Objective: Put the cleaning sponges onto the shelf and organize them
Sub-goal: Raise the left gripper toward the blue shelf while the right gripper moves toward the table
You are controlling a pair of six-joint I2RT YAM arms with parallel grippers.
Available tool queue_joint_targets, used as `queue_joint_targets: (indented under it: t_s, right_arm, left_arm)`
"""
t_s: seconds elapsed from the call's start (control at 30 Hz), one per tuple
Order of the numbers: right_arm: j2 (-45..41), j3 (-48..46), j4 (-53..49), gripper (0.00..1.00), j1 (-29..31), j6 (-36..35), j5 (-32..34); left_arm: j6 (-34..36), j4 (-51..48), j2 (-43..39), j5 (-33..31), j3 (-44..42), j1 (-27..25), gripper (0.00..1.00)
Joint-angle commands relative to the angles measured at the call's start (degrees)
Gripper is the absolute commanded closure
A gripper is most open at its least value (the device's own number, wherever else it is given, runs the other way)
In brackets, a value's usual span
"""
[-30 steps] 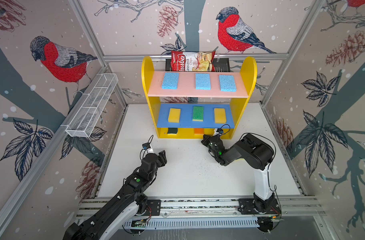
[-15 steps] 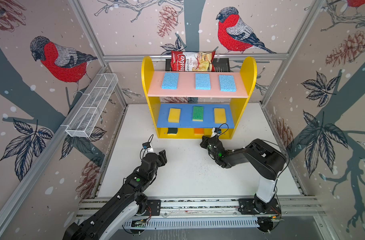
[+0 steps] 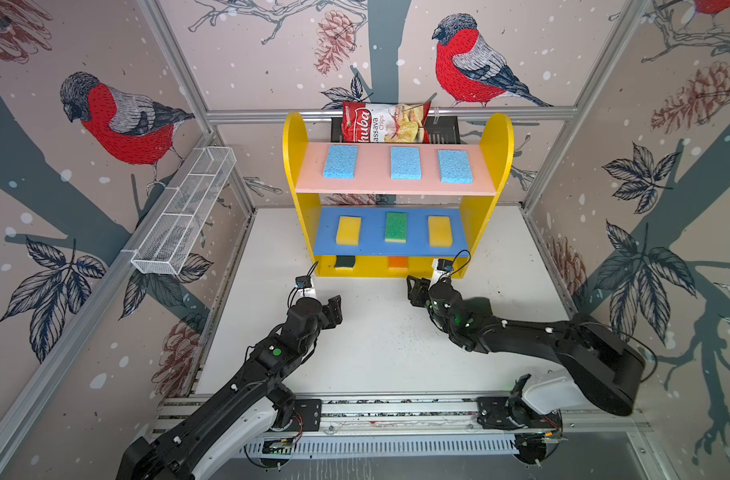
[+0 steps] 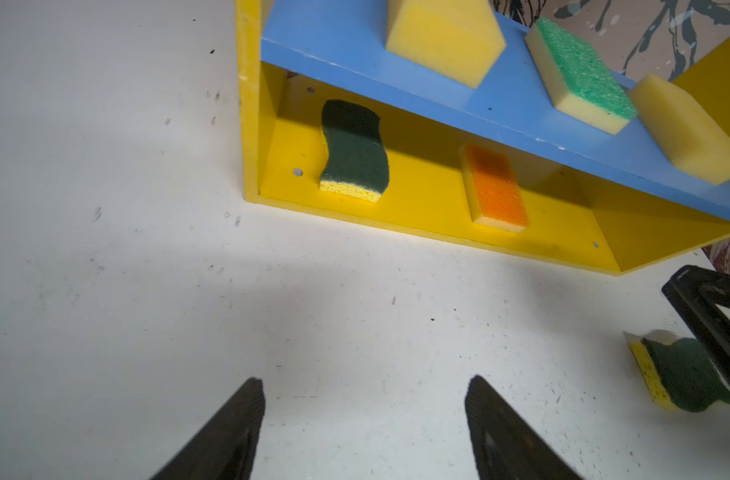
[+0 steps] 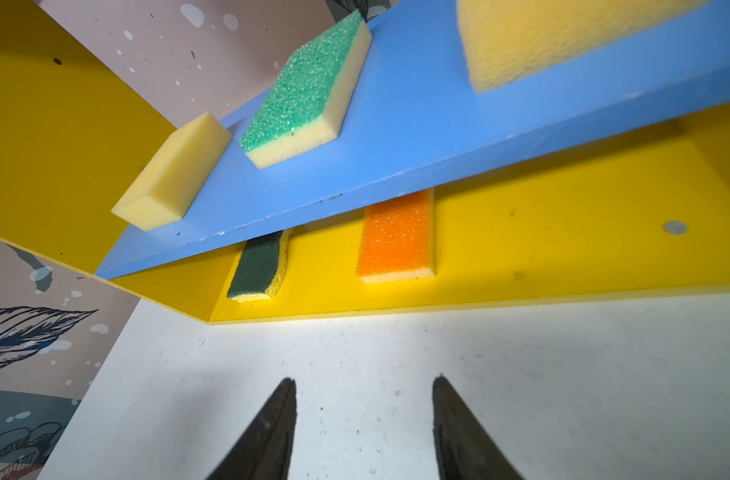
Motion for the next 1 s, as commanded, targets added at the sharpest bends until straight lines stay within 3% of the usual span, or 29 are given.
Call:
queue_joint_targets:
  t_s: [0.0, 0.1, 0.4, 0.43, 0.73, 0.97]
  right_arm:
    - [-6.4, -1.3, -11.3, 0.48, 0.0, -2.7, 3.3]
    - [-14.8, -3.8, -15.6, 0.48, -0.8, -3.2, 4.1]
    - [-37.7, -8.2, -26.5, 0.47, -6.1, -6.4, 3.3]
    - [-39.0, -7.9, -27.9, 0.46, -6.8, -7.0, 3.0]
    - [-42.9, -4.9, -34.0, 0.44, -9.9, -10.8, 1.3]
    - [-42.4, -3.5, -34.9, 0.44, -12.1, -12.8, 0.2]
  left_arm:
    - [2.0, -2.0, 2.6, -6.2, 3.9, -4.6, 0.19]
    - [2.0, -0.7, 5.1, -6.0, 7.0, -7.1, 0.18]
    - [3.9, 6.5, 11.5, 1.8, 13.8, -7.3, 0.17]
    - [4.7, 7.5, 13.0, 2.5, 14.7, -7.3, 0.02]
    - [6.1, 16.0, 21.7, 7.1, 21.5, -7.3, 0.03]
    - [7.5, 16.2, 26.4, 3.9, 24.4, -7.3, 0.03]
